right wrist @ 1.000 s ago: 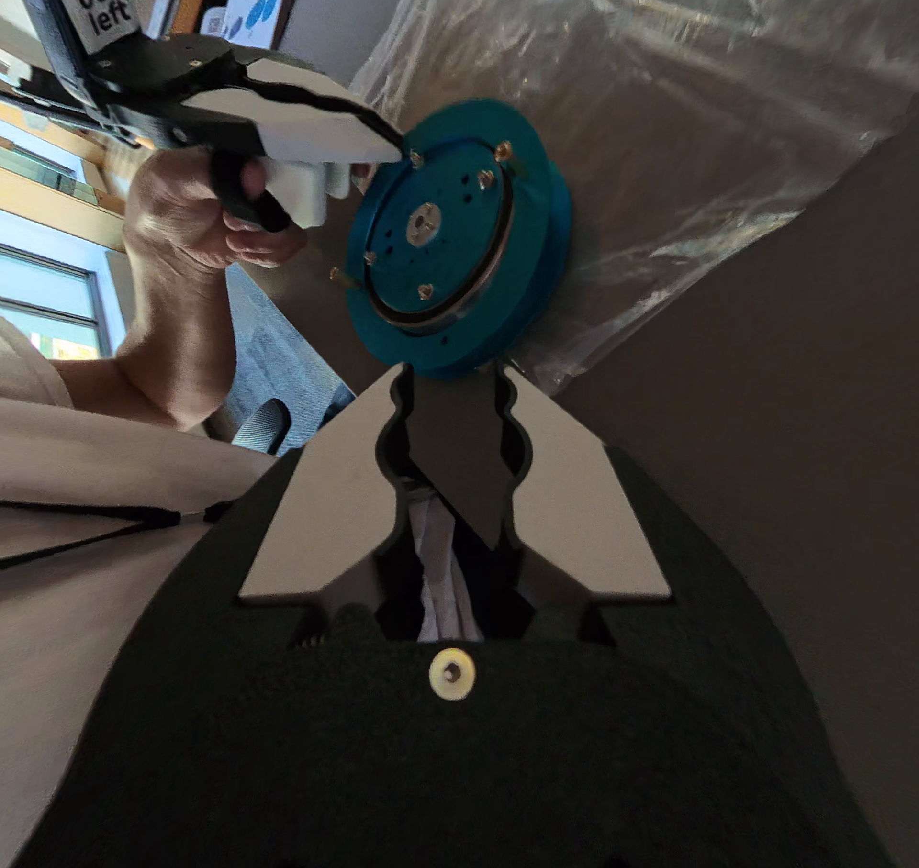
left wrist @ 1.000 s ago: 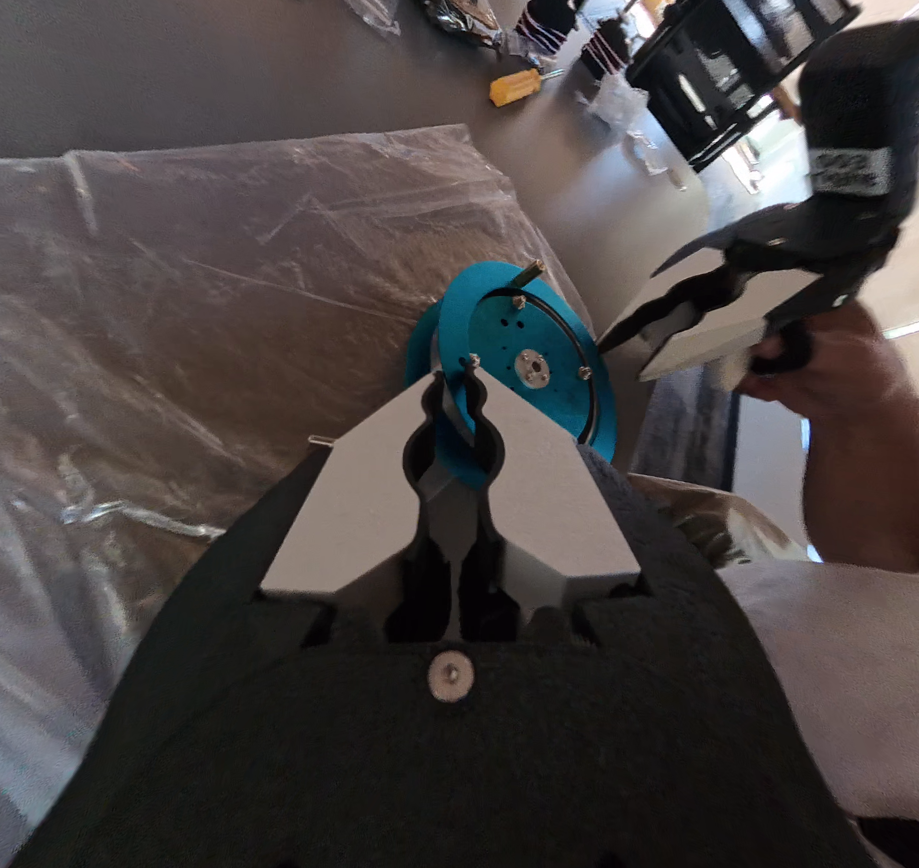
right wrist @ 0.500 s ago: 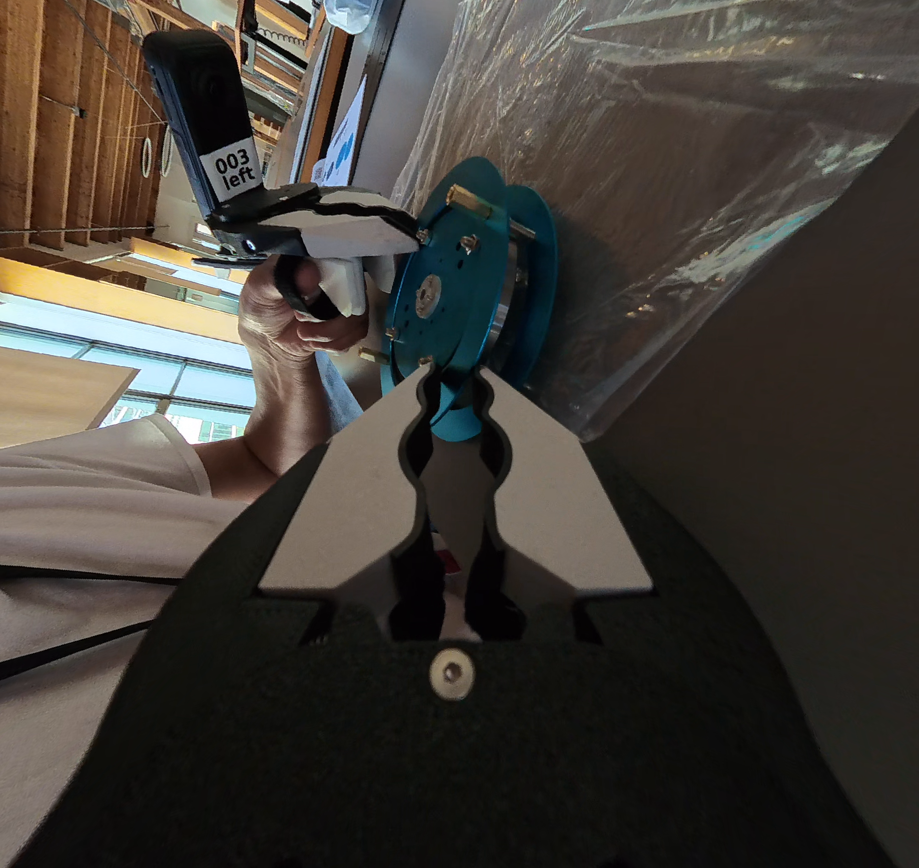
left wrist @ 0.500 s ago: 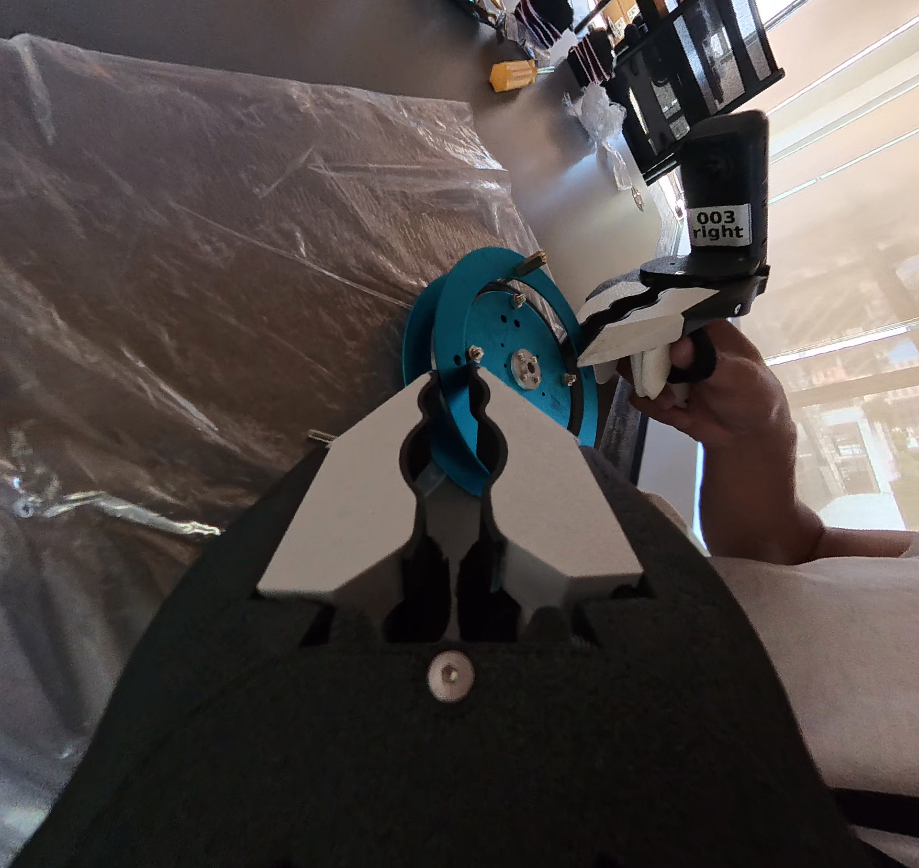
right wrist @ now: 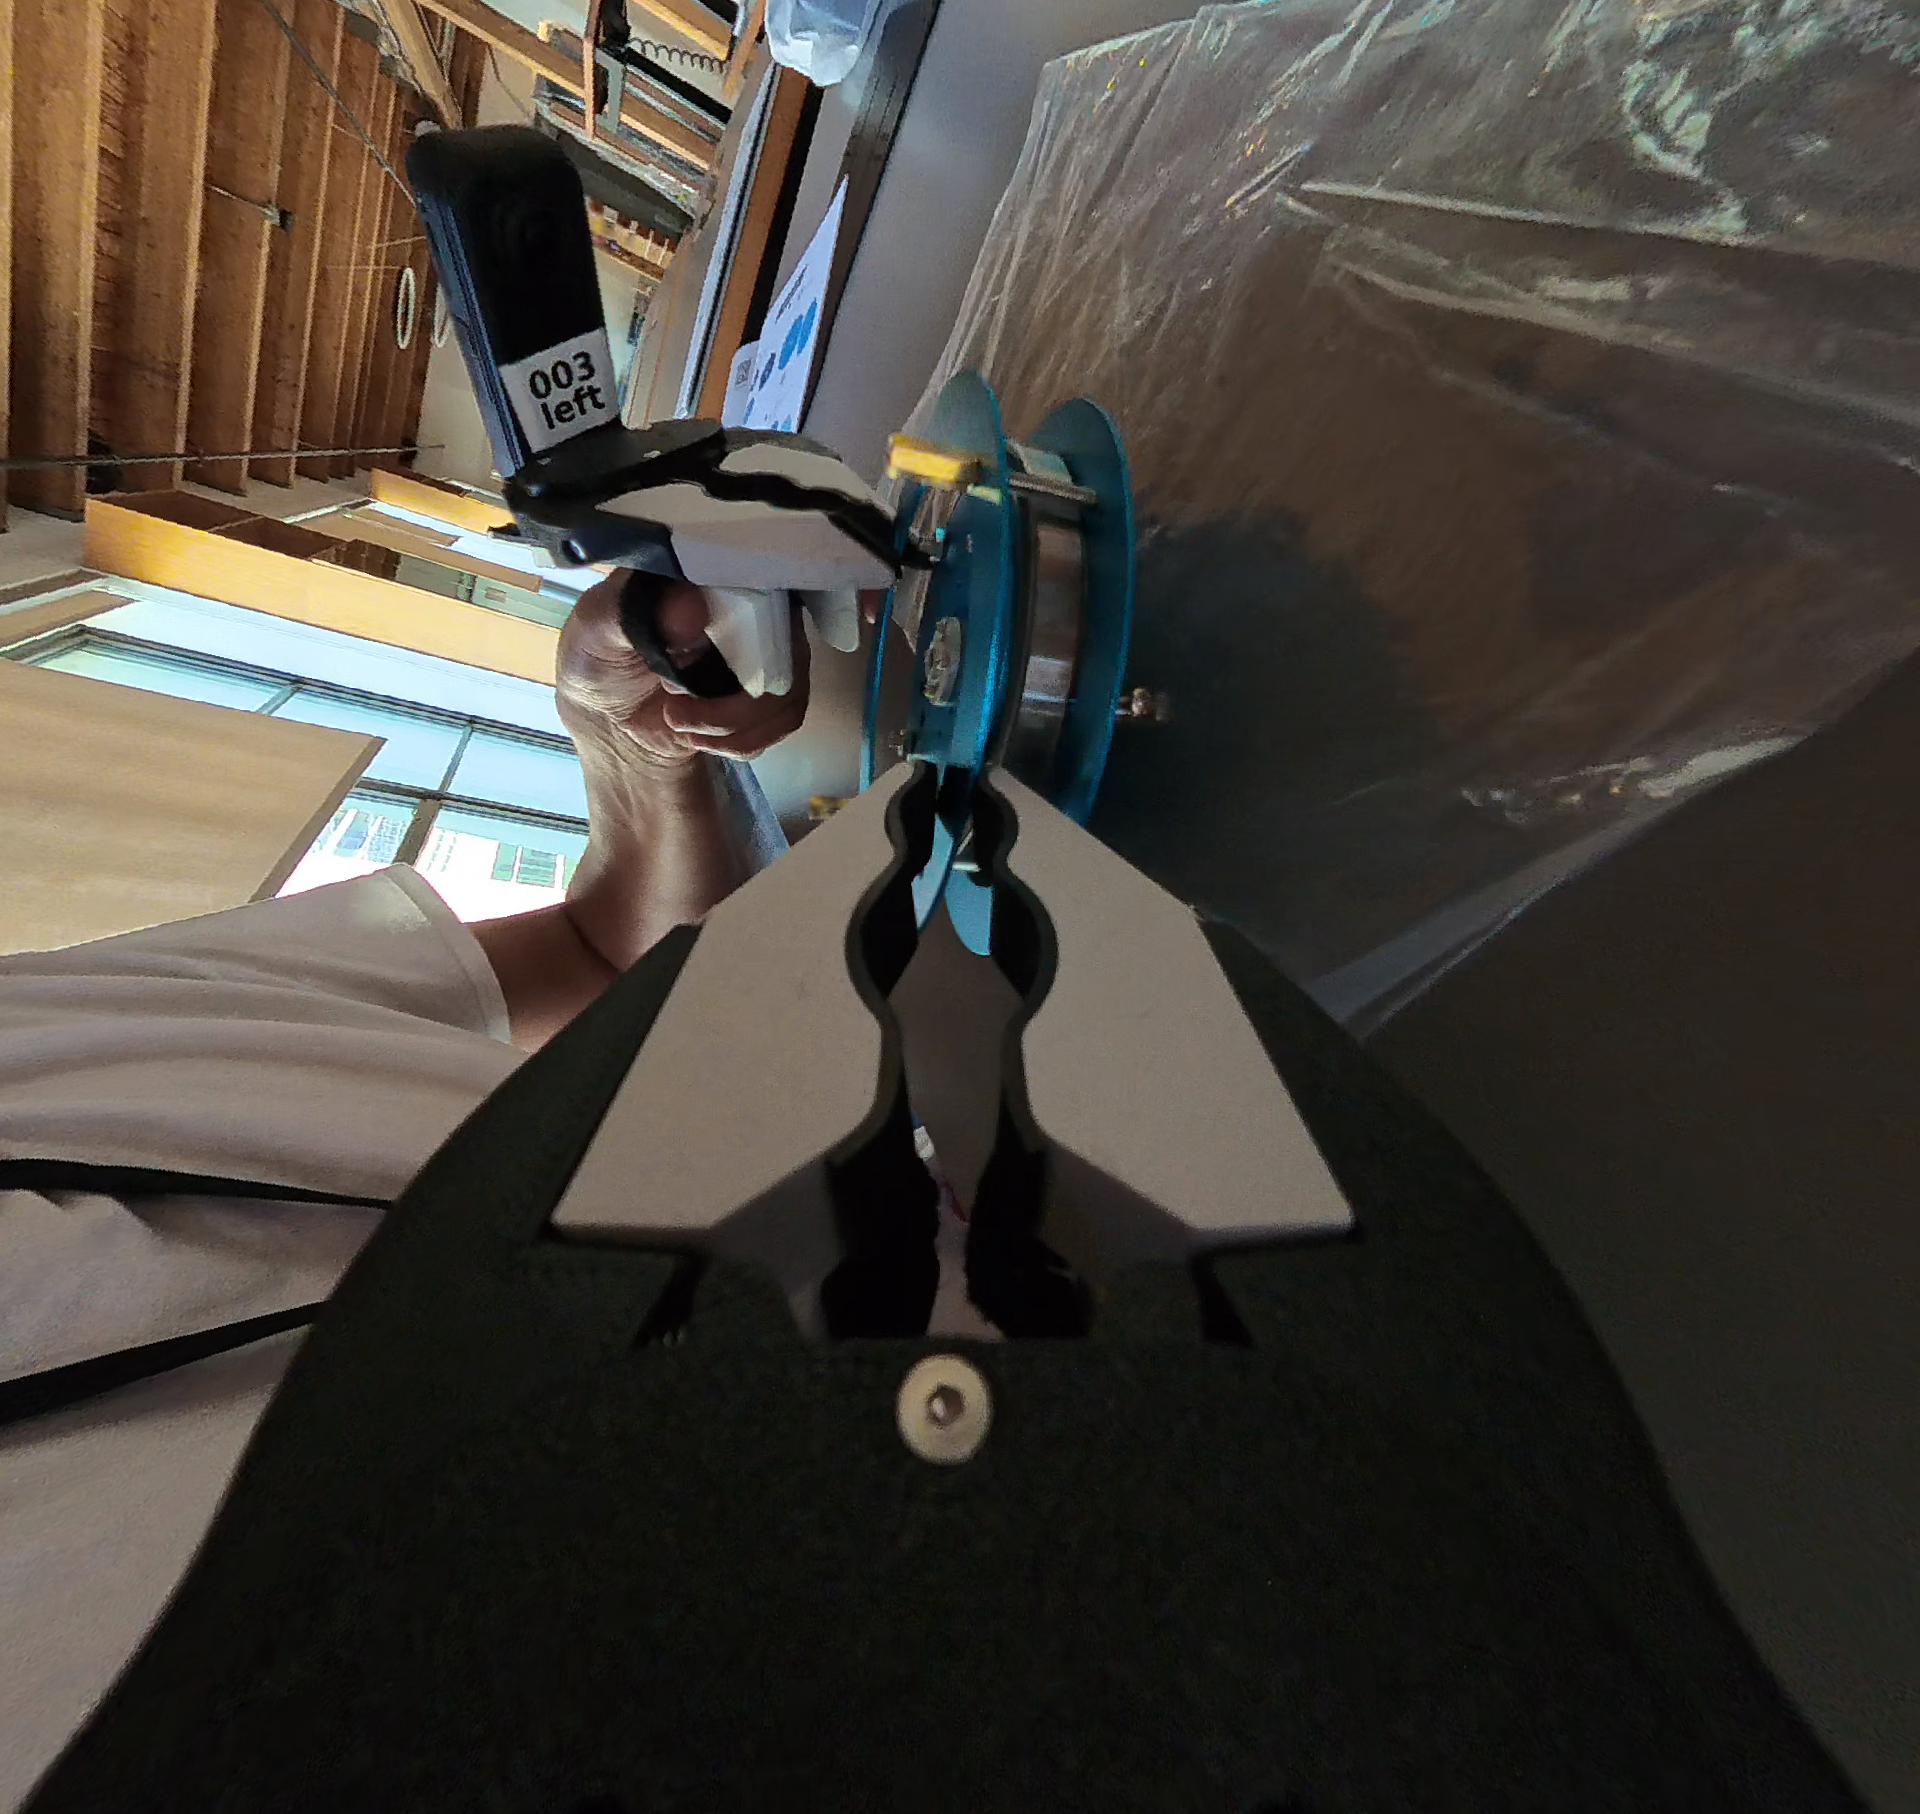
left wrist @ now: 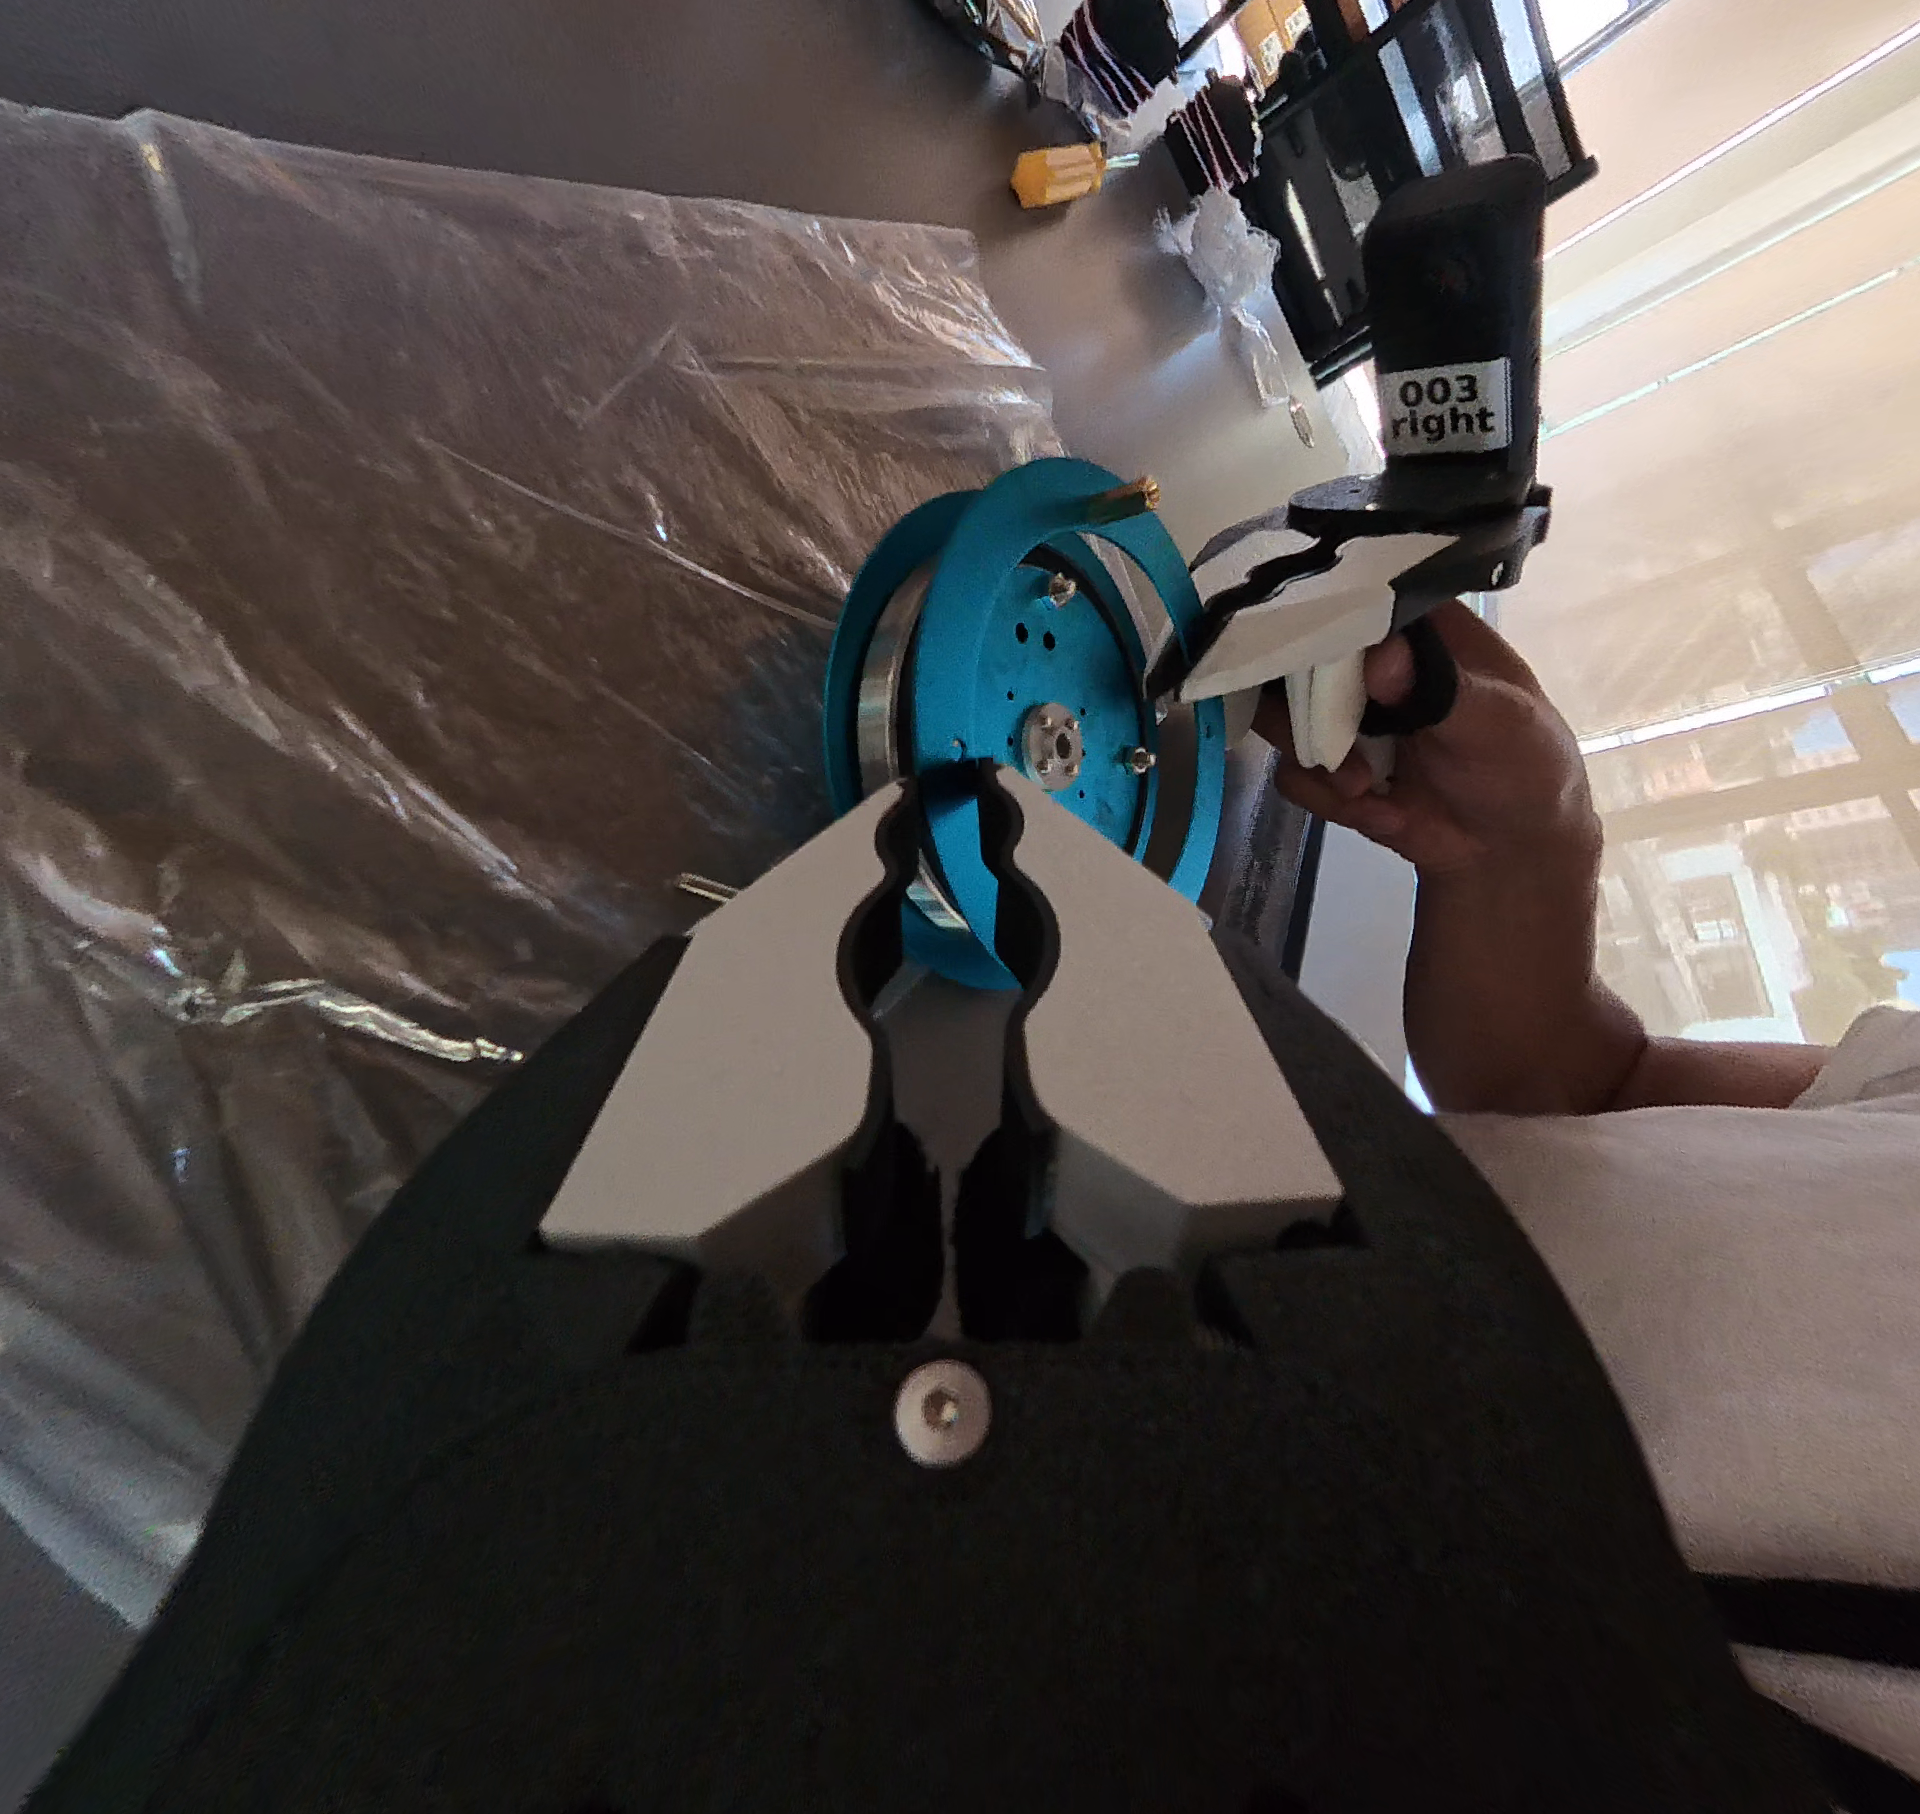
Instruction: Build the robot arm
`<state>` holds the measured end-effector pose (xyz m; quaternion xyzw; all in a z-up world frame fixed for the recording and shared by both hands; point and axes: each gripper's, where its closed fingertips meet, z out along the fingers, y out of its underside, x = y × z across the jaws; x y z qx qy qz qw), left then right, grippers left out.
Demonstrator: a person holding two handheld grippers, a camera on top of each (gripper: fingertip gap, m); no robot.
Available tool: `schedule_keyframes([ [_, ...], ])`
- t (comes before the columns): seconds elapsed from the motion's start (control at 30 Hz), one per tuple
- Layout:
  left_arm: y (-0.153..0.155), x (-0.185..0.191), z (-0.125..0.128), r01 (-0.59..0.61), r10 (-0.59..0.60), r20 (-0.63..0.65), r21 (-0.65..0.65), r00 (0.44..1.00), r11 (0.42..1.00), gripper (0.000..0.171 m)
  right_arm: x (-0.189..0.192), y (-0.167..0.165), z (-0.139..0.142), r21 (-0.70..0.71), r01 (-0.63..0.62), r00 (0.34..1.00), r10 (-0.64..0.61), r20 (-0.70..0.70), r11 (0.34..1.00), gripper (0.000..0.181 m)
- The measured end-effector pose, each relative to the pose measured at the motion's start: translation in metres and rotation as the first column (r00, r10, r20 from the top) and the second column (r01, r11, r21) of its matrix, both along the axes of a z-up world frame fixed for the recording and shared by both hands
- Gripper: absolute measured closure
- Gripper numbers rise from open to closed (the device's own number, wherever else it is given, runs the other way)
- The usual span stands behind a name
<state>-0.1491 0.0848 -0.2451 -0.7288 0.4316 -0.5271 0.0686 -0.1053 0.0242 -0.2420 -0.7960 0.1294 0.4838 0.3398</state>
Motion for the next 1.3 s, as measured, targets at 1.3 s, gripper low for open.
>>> schedule_keyframes([
  [1.3,0.031,0.003,-0.012,-0.058,0.060,-0.008,0.160,0.998,0.985,0.168,0.002,-0.008,-0.009,-0.017,-0.091,0.994,0.089,-0.070,0.996,0.175],
])
